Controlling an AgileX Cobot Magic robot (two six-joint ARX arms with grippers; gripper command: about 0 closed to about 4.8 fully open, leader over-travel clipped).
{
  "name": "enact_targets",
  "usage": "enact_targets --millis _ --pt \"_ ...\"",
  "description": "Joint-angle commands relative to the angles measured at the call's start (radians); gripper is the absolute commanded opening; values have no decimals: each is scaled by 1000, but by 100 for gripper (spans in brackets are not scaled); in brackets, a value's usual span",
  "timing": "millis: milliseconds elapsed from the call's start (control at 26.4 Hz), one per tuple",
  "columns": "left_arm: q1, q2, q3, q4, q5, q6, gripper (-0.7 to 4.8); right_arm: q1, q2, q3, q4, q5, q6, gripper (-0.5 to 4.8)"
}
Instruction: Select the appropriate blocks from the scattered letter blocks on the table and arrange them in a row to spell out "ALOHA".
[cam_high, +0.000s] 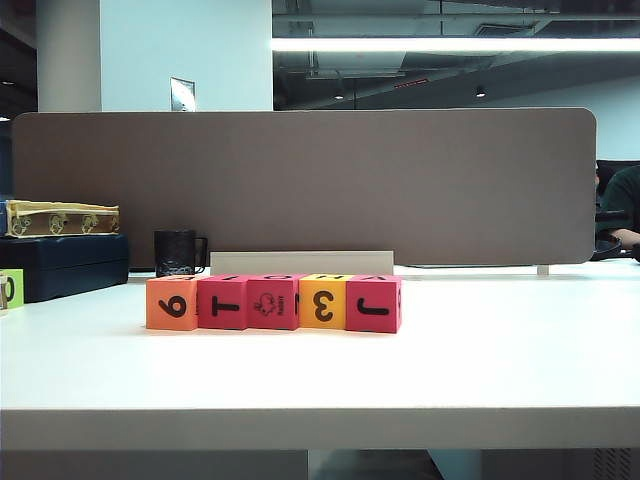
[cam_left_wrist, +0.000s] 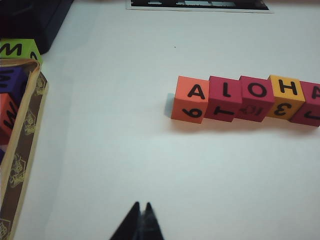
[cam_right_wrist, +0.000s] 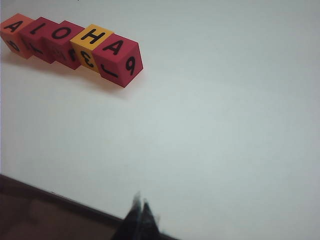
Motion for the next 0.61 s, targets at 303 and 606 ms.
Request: enact_targets --millis 303,606 --pt "1 -1 2 5 3 1 -6 2 0 2 15 -1 -3 -5" --pt "216 -45 -224 452 0 87 -6 2 0 2 15 -1 -3 -5"
